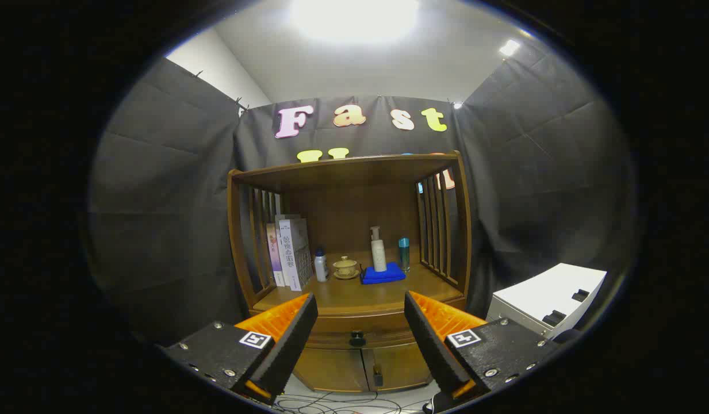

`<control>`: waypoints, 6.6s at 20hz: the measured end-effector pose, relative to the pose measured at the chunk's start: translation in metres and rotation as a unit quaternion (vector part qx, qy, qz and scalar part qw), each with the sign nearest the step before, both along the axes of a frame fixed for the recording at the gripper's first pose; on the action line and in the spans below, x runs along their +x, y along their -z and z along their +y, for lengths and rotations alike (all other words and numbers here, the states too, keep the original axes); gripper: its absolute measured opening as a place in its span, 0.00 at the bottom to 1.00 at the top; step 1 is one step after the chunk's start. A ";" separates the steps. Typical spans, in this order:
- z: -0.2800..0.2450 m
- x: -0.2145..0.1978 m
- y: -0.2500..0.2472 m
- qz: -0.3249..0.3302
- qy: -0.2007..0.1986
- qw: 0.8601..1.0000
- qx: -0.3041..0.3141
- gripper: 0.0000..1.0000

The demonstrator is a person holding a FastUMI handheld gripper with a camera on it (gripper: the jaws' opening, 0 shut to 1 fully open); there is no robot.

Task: Pull open the drawer, take out the items inside it, and place them on the countertop above the cabinet.

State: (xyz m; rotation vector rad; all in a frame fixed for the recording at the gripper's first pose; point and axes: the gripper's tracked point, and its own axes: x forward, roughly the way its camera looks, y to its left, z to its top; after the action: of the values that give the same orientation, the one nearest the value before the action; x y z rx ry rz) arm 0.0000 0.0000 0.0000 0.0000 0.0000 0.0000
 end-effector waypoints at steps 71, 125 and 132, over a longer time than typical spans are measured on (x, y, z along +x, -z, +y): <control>-0.002 0.194 0.256 0.134 0.002 0.990 -0.039 0.24; 0.029 0.125 0.161 0.271 0.005 0.961 -0.051 0.95; 0.029 0.161 0.198 0.369 0.025 0.928 -0.037 0.95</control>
State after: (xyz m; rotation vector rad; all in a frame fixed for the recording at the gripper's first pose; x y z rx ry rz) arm 0.1613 0.0288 -0.1977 -0.0755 0.7563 -0.0507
